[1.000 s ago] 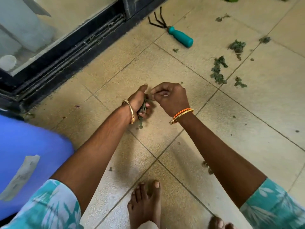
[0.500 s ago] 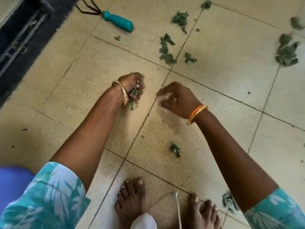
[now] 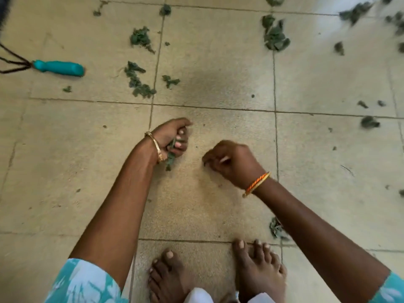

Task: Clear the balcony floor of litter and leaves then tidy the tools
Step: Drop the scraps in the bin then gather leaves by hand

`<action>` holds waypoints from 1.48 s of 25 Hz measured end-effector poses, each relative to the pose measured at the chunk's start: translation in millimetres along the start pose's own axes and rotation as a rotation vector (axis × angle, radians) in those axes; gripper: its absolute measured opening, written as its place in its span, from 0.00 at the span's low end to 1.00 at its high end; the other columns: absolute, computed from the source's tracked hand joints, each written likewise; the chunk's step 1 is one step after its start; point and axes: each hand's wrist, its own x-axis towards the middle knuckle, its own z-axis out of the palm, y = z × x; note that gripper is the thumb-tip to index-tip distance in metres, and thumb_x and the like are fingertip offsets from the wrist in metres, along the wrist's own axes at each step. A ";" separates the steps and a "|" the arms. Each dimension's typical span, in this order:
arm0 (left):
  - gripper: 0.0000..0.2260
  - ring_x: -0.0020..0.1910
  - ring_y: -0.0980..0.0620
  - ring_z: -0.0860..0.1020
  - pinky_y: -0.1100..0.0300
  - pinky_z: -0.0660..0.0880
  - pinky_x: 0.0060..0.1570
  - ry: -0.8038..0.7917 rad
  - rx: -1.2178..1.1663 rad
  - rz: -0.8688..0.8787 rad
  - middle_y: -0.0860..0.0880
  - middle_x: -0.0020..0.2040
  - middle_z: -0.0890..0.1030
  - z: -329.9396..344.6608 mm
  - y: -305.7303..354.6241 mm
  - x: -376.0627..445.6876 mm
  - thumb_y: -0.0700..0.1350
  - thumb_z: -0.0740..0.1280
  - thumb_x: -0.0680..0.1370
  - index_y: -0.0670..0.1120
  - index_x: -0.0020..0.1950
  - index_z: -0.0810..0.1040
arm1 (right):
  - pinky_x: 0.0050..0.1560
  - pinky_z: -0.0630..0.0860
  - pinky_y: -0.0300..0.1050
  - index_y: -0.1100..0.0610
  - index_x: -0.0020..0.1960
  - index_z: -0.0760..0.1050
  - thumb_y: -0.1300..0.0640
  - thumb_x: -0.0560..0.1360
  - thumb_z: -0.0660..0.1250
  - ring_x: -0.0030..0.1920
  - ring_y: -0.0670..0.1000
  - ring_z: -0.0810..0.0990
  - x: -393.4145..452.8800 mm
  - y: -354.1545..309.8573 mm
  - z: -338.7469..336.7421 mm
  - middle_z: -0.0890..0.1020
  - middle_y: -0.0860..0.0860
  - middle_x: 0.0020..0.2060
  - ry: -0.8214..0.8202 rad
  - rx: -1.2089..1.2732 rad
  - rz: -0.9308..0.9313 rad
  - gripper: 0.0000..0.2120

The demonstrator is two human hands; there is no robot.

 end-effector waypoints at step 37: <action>0.17 0.16 0.57 0.67 0.70 0.64 0.18 -0.217 0.729 0.037 0.44 0.35 0.75 283.7 -61.9 28.6 0.53 0.57 0.82 0.41 0.43 0.72 | 0.49 0.81 0.54 0.57 0.43 0.84 0.64 0.71 0.68 0.41 0.53 0.84 -153.8 86.0 -121.1 0.85 0.55 0.39 0.740 0.346 0.810 0.07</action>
